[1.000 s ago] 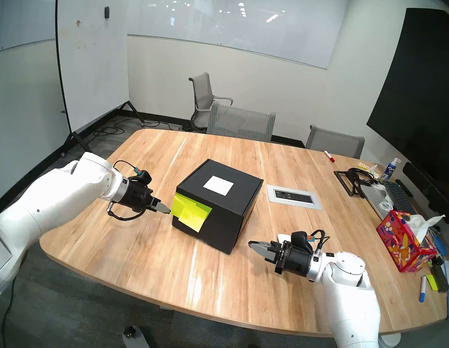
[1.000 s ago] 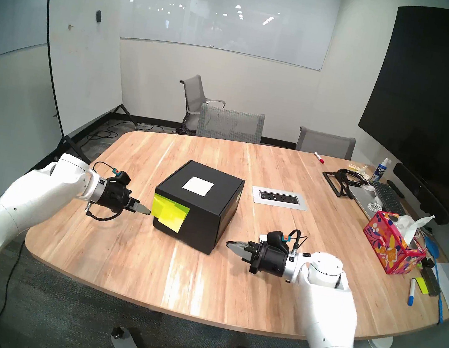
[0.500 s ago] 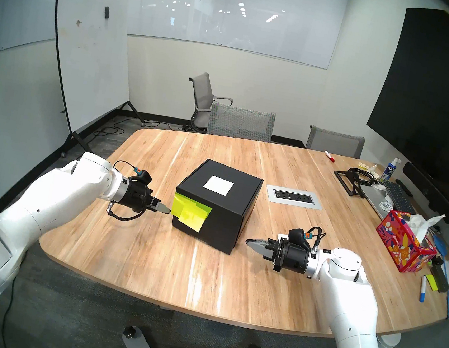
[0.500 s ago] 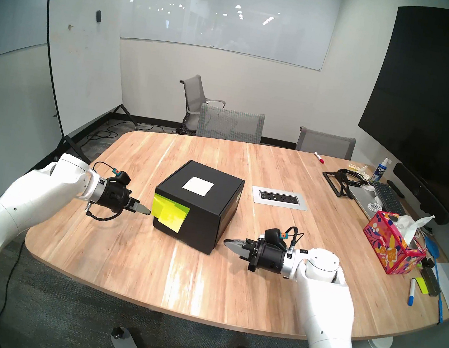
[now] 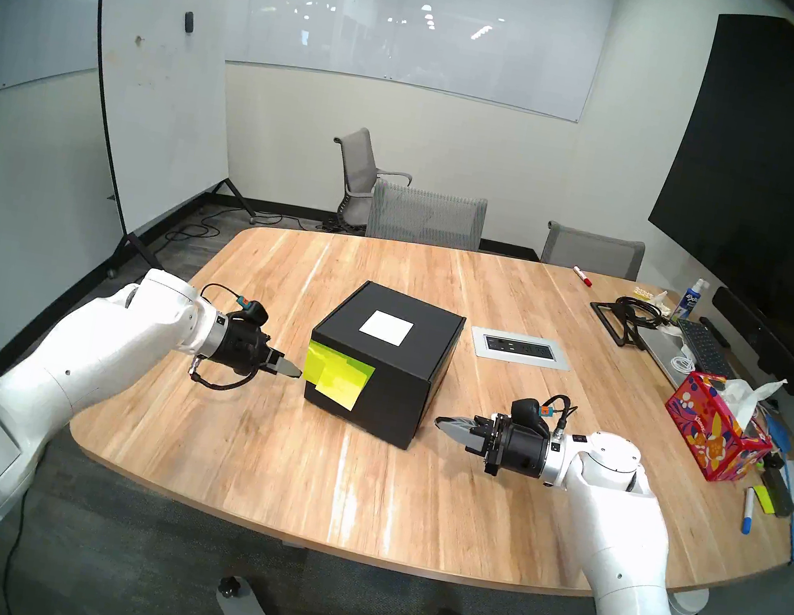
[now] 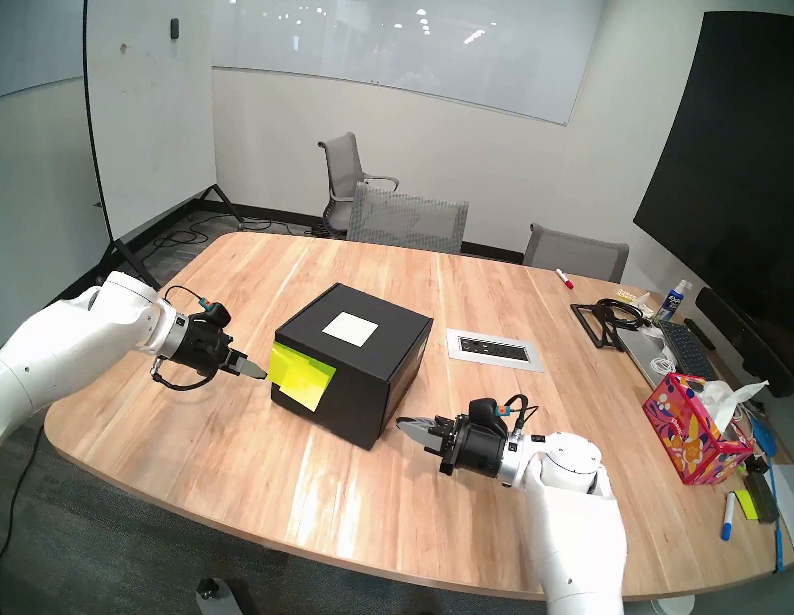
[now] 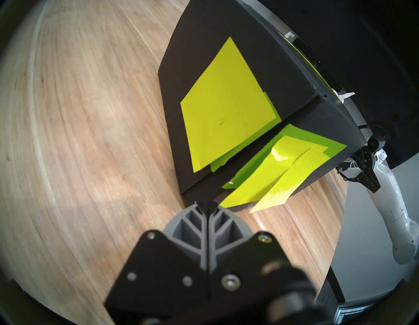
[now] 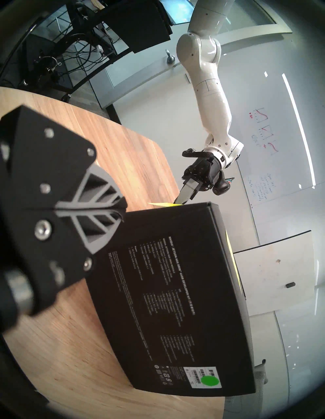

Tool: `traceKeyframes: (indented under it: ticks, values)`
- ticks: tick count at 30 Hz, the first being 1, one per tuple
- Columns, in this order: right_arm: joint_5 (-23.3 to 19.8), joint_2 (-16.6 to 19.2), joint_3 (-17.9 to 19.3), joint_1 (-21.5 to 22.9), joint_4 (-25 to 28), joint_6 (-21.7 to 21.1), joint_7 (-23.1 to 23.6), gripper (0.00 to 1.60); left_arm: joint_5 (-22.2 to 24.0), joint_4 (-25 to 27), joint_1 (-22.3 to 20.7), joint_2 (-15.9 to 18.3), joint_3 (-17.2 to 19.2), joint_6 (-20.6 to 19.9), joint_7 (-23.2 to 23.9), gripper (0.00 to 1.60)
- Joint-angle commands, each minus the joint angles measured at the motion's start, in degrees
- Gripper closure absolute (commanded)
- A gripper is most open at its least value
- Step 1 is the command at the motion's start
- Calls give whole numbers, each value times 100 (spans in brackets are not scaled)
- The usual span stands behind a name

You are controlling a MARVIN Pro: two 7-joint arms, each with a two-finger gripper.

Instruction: Open the box and place the mouse inside

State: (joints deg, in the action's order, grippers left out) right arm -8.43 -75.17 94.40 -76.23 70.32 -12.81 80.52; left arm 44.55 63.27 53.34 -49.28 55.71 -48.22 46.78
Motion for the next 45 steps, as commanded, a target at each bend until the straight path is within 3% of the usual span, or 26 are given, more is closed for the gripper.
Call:
traceKeyframes:
  ticks: [1,19,25,45]
  values:
    - [-32,-8,24,106,49,-12,13,160,16,68,-98,-12,40,-12,14,160]
    - [16,-38,64,109,48,-15,42,160,17,68,-98,-12,39,-12,14,160]
    - [45,-65,-27,489,-384,89,146,160,17,66,-98,-12,38,-9,15,160]
    - [-94,-254,-34,877,-1094,332,413,160,17,66,-98,-12,38,-9,15,160]
